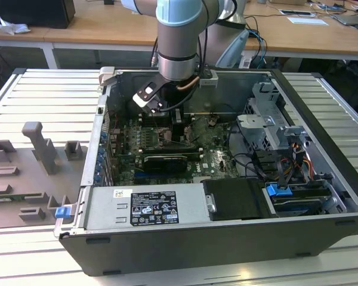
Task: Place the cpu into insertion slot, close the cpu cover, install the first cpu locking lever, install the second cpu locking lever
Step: 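Place the cpu into insertion slot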
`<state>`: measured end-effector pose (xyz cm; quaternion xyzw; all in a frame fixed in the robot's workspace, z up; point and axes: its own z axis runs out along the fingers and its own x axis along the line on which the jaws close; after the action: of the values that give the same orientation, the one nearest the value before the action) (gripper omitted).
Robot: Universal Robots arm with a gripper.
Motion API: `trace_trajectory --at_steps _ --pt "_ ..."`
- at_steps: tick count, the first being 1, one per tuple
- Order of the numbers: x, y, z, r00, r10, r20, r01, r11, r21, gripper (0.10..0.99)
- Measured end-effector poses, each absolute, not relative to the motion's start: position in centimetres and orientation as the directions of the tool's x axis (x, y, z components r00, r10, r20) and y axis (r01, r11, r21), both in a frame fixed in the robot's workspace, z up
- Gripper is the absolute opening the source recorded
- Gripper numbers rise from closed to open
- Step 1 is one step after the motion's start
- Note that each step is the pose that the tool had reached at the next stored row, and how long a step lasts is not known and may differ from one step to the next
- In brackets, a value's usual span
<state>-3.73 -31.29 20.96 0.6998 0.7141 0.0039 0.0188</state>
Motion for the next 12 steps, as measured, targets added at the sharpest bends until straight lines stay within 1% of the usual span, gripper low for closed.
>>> trace_trajectory --at_steps 2,3,9,12 --pt "-3.73 -31.29 21.16 -0.02 1.0 -0.021 0.999 0.021 0.032 0.471" --pt "-3.73 -31.28 21.24 -0.02 1.0 -0.021 0.999 0.021 0.032 0.471" --pt "-3.73 -31.28 21.68 -0.02 1.0 -0.022 0.999 0.021 0.032 0.11" --pt "-3.73 -31.29 21.8 -0.02 1.0 -0.023 0.999 0.021 0.032 0.106"
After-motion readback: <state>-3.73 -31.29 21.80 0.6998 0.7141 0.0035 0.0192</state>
